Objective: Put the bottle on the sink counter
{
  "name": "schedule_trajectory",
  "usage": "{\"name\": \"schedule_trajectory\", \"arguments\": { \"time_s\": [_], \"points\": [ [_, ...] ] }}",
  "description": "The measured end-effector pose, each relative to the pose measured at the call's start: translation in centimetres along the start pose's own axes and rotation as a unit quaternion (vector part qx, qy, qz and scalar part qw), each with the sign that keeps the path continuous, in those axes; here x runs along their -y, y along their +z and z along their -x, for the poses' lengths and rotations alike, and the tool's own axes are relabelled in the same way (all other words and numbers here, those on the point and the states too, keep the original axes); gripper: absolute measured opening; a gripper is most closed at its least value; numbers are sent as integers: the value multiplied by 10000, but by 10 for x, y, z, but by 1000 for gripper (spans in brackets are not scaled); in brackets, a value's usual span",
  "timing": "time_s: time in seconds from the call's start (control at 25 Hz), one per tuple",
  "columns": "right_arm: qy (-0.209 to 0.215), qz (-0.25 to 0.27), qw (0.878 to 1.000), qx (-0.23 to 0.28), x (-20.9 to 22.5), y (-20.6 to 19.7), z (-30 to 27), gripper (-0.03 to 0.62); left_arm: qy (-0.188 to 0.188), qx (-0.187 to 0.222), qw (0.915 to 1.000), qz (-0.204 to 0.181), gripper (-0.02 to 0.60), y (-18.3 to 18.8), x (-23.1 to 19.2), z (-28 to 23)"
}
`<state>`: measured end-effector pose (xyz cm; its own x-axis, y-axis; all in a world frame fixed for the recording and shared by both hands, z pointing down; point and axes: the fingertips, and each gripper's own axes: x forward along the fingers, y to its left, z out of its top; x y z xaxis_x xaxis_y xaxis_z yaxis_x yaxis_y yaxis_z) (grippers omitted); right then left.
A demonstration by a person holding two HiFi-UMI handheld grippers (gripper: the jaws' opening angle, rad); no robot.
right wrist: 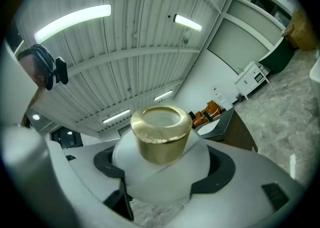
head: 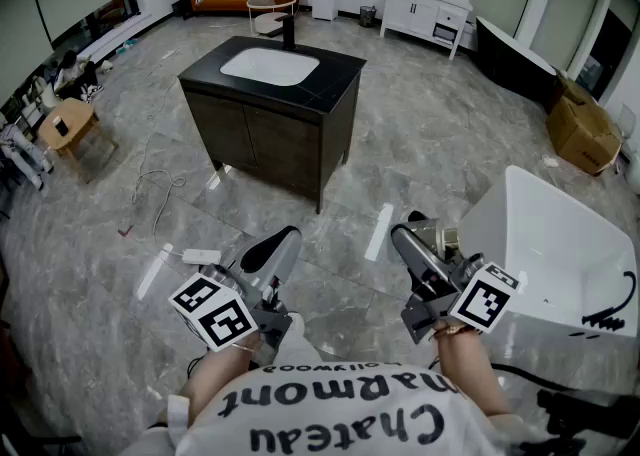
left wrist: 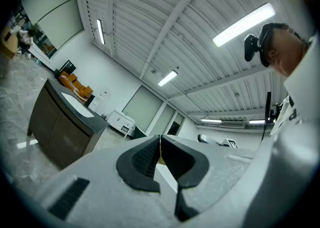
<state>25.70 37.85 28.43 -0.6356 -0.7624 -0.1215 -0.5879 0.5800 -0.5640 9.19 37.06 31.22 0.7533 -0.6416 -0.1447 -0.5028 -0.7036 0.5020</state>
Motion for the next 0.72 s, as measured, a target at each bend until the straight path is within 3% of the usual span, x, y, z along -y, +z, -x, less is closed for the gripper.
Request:
{"name": "schedule_trajectory", "arguments": {
  "time_s": [0.28,0.72],
  "points": [
    [44,29,10000,-34,13,6,-30,344,-23,49,10000,-26,21,15,-22,-15],
    [124,-107,9997,193,45,26,-141,344,-138,133,9998,-15,21,77,-117,-53]
  ]
}}
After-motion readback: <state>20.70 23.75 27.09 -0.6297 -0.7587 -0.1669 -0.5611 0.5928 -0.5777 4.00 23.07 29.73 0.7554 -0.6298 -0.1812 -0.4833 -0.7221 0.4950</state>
